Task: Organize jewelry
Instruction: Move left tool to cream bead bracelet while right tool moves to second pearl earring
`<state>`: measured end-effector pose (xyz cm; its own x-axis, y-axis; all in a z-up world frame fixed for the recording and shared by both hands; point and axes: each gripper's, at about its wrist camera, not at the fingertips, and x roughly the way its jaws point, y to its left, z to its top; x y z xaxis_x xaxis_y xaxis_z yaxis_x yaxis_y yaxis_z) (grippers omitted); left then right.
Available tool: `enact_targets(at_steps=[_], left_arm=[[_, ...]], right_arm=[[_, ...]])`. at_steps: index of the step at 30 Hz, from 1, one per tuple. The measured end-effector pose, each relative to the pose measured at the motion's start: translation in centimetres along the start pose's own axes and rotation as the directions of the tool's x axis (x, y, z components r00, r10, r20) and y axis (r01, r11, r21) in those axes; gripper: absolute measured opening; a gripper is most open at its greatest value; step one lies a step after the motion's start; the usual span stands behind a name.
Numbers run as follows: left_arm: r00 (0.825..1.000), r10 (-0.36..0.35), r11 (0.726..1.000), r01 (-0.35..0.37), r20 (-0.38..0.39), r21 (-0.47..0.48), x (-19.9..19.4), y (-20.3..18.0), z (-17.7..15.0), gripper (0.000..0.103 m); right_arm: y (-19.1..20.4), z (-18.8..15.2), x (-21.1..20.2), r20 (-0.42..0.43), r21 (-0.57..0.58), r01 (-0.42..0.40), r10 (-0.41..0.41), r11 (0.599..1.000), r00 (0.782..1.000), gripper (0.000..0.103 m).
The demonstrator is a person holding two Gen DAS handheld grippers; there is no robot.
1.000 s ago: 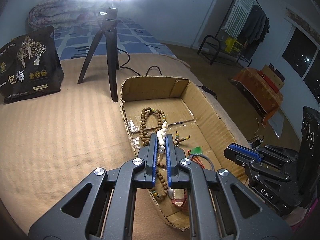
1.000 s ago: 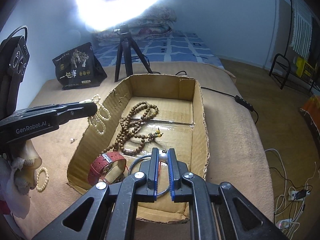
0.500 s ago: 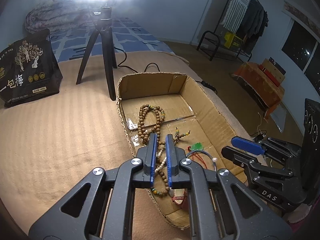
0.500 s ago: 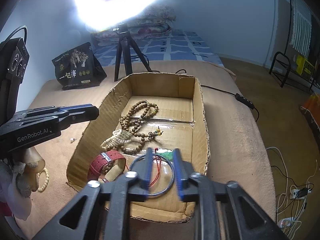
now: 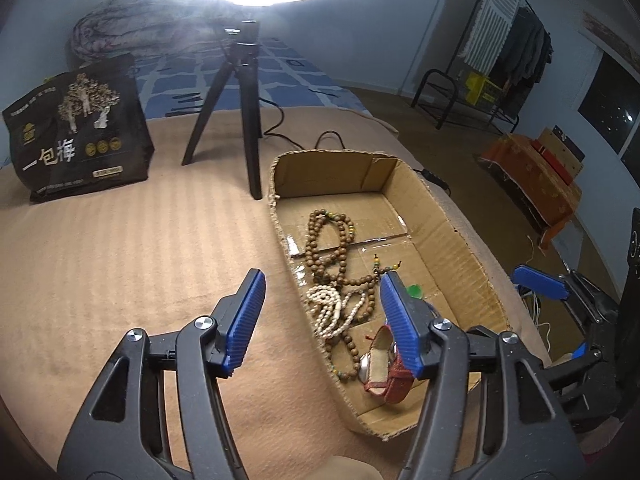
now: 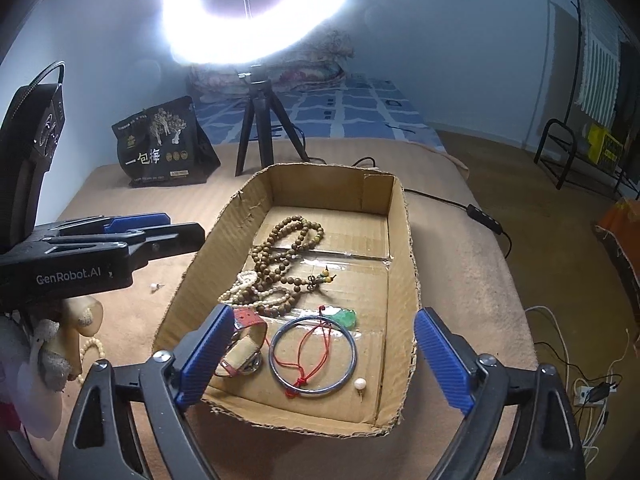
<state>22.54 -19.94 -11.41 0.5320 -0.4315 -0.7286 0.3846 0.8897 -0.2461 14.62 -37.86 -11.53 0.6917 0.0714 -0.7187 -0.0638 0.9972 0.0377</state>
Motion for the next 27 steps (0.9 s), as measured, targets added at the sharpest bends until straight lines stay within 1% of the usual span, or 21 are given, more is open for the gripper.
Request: enact_targets(at_steps=[10, 17, 22, 27], left_arm=[[1.0, 0.015, 1.0, -0.015, 0.008, -0.01, -2.8, 2.1, -0.8, 0.063], [0.998, 0.05, 0.998, -0.049, 0.024, -0.027, -5.6, 4.8, -2.0, 0.063], [0.996, 0.084, 0.996, -0.082, 0.031, -0.046, -7.7, 7.2, -3.8, 0.063], [0.994, 0.103, 0.991, -0.1, 0.022, -0.089, -9.5, 9.8, -6.7, 0.063]], right_arm=[[1.4, 0.4, -1.3, 0.016, -0.012, -0.024, 0.024, 1.0, 1.0, 0.101], [2.9, 0.9, -2.2, 0.038, -0.027, -0.053, 0.054, 0.998, 0.998, 0.101], [4.6, 1.4, -2.4, 0.044, -0.044, -0.087, 0.089, 0.995, 0.995, 0.101], [6.4, 1.6, -2.2, 0.037, -0.057, -0.136, 0.138, 0.989, 0.99, 0.101]])
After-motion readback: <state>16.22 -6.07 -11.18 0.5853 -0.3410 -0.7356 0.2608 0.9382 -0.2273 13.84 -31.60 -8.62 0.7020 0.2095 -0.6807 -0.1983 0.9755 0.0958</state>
